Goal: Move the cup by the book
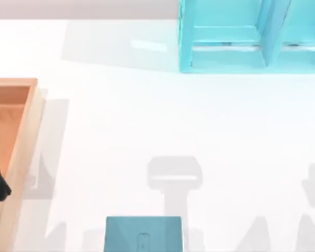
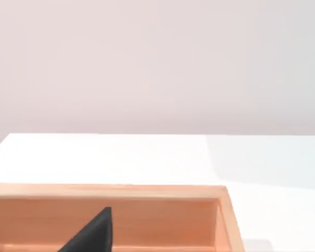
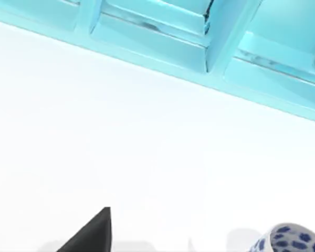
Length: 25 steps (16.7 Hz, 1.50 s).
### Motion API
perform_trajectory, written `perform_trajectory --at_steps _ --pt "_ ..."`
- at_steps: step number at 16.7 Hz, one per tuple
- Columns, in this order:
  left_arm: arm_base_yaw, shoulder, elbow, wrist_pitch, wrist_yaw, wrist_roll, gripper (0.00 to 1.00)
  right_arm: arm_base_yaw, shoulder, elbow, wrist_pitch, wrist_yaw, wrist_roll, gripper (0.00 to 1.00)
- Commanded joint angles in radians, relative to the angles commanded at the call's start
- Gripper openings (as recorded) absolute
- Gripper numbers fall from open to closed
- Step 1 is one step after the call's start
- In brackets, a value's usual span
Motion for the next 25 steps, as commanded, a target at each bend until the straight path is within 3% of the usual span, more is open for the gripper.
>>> perform_trajectory --at_steps 14,20,25 --pt "0.000 0.000 0.000 0.000 0.000 0.000 1.00 -0.206 1.220 0.797 -0.898 -0.041 -1.100 1.00" --pt "0.000 0.000 0.000 0.000 0.000 0.000 1.00 -0.281 1.451 1.166 -1.007 -0.018 -1.480 1.00" --pt "0.000 0.000 0.000 0.000 0.000 0.000 1.00 -0.299 1.476 1.258 -1.004 -0.003 -1.571 1.00"
